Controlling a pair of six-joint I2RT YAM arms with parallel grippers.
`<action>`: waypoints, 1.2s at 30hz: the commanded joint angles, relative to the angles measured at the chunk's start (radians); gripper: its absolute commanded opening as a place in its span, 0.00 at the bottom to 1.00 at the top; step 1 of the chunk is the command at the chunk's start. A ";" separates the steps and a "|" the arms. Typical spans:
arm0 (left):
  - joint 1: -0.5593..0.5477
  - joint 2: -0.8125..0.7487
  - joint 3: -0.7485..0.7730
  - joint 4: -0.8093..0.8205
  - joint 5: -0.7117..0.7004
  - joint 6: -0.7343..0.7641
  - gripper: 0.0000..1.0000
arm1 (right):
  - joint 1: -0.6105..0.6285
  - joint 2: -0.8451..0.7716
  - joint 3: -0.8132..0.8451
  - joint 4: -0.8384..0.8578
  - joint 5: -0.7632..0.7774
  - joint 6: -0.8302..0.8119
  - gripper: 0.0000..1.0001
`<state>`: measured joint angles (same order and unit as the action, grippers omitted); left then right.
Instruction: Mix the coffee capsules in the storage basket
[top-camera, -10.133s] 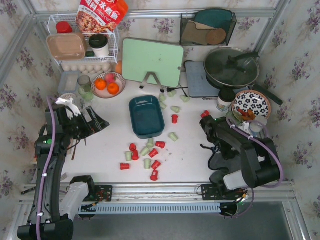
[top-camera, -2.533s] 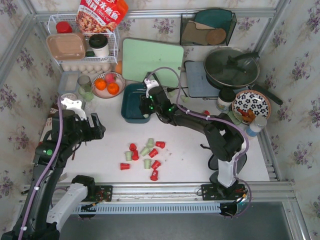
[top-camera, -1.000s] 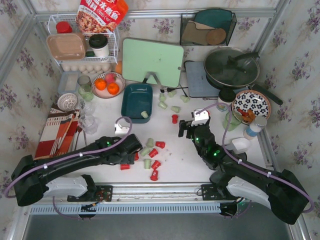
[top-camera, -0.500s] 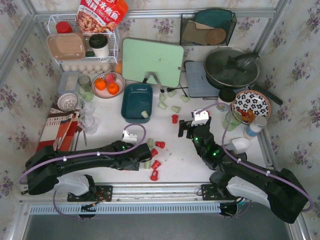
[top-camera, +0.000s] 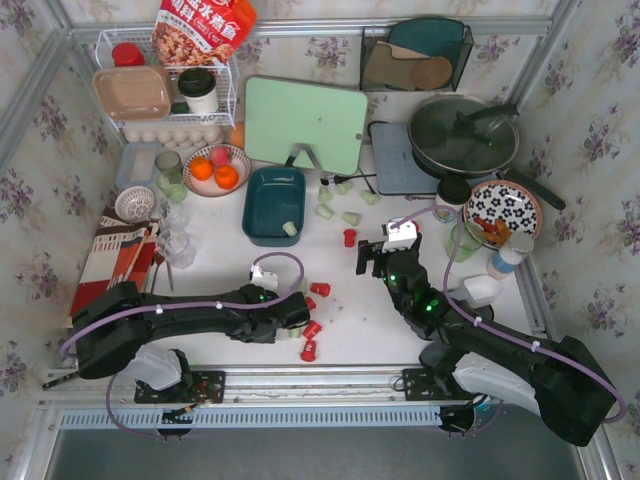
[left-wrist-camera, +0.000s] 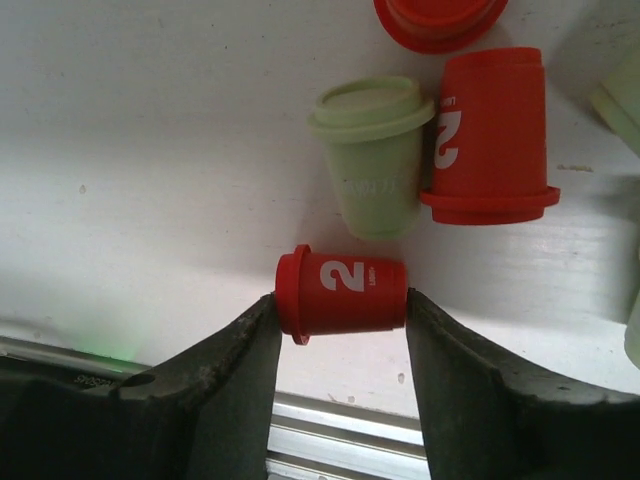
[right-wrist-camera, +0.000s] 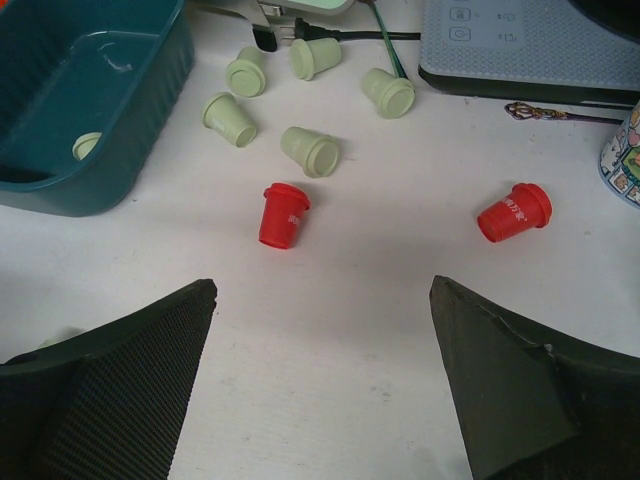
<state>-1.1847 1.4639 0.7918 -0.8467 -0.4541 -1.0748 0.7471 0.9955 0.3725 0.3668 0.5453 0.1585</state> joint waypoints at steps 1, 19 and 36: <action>-0.002 0.029 0.004 0.009 -0.037 -0.020 0.50 | 0.001 0.002 0.003 0.024 -0.005 0.005 0.96; 0.106 -0.244 0.203 0.049 -0.111 0.292 0.31 | 0.001 0.032 0.010 0.026 -0.014 0.007 0.95; 0.556 0.111 0.440 0.520 0.266 0.661 0.32 | 0.001 0.081 0.023 0.034 -0.021 0.005 0.94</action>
<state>-0.6491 1.4914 1.1690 -0.4110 -0.2741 -0.4686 0.7471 1.0710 0.3847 0.3687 0.5266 0.1581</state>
